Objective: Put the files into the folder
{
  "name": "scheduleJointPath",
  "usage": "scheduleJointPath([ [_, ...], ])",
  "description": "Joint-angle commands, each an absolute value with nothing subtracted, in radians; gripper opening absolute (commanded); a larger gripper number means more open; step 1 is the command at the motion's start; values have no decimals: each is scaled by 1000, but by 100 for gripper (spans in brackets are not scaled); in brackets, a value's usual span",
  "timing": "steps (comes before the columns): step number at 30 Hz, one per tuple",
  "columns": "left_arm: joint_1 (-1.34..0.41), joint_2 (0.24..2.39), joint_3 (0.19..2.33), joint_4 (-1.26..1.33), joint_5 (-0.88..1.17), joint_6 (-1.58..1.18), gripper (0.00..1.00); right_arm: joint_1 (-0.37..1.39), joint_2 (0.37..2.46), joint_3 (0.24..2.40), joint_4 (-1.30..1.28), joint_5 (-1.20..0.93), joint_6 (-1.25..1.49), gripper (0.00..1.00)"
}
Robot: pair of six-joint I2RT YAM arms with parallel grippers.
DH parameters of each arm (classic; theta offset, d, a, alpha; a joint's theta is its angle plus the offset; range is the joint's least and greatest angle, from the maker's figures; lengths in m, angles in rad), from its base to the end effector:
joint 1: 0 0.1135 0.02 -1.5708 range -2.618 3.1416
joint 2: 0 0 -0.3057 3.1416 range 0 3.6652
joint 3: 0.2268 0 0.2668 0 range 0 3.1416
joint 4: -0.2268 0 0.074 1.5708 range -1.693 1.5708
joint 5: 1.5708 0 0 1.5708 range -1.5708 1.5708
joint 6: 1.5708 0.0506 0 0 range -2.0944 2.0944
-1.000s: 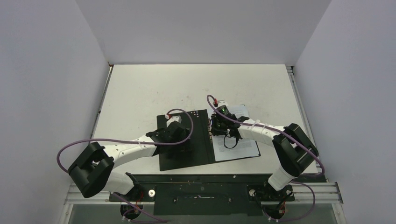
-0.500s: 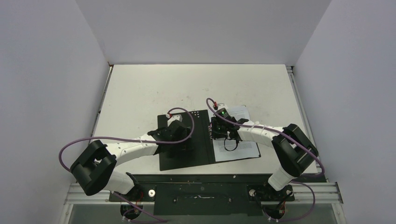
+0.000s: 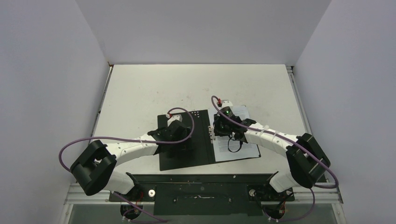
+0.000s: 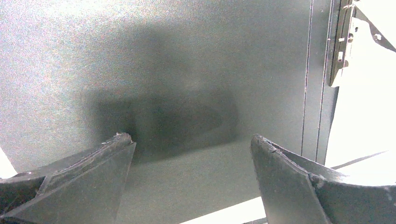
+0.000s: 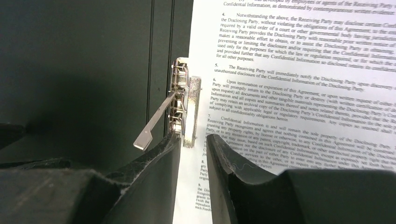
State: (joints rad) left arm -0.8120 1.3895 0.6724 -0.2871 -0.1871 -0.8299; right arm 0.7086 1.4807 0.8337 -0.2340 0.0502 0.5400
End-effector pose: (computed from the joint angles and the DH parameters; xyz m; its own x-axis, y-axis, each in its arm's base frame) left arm 0.1903 -0.1870 0.1842 -0.8672 -0.1390 -0.4781 0.0065 0.9570 -0.2901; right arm 0.2411 0.2033 0.2131 -0.8240 -0.0300 -0.5657 -0.2355 0.9263 0.2940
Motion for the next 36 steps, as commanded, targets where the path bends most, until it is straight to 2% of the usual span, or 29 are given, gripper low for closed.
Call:
scheduleJointPath([
  [1, -819, 1392, 671, -293, -169, -832, 96, 727, 1398, 879, -291, 105, 531, 29],
  [6, -820, 1369, 681, -318, -196, -812, 96, 758, 1371, 930, -317, 114, 535, 29],
  [16, -855, 1329, 698, -413, -290, -803, 97, 835, 1461, 1035, -339, 150, 532, 29],
  [26, -886, 1367, 676, -402, -302, -828, 97, 851, 1517, 1027, -333, 177, 527, 23],
  [36, -894, 1418, 673, -359, -264, -840, 96, 858, 1537, 1004, -344, 186, 517, 21],
])
